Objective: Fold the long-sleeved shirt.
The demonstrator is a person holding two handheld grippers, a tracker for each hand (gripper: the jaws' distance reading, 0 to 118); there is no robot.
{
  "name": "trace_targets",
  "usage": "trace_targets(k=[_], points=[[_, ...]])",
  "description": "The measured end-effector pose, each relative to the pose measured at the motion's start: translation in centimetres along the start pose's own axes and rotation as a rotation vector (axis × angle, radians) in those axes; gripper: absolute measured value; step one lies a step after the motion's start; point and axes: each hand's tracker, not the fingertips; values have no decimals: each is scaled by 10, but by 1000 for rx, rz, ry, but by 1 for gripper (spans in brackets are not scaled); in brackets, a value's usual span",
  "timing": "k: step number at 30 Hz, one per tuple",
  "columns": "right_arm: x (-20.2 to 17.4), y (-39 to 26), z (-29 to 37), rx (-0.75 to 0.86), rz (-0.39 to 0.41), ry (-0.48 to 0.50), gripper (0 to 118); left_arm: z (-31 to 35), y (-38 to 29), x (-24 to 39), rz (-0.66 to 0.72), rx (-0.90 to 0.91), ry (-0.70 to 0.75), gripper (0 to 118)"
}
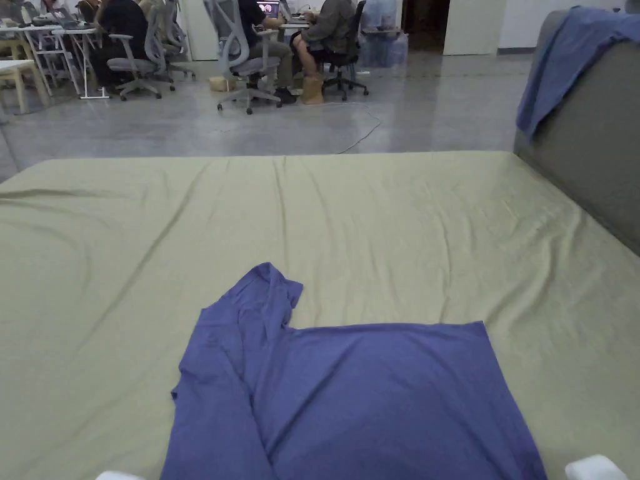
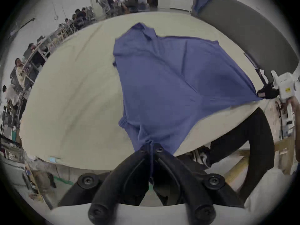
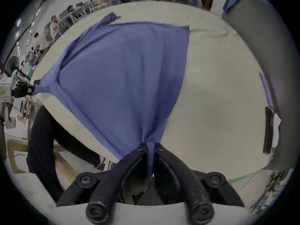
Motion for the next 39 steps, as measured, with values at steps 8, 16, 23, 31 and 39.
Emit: trace_targets(k=[8,16,23,31,39], points=[[4,14,34,95,-8,-91,116,31,15,-10,-84,130,-37,114],[4,71,84,393,-148,-43,0,71,114,-26,-14,362,3,0],[-3,107,67,367,-57,-35,0,13,276,-27,-39,416,-36,30],[-6,135,14,272,-20,30,0,-146,434,-32,51,341,84,106],[5,140,-21,226,-48,38,0,-260,479,-45,114,238,129,100]])
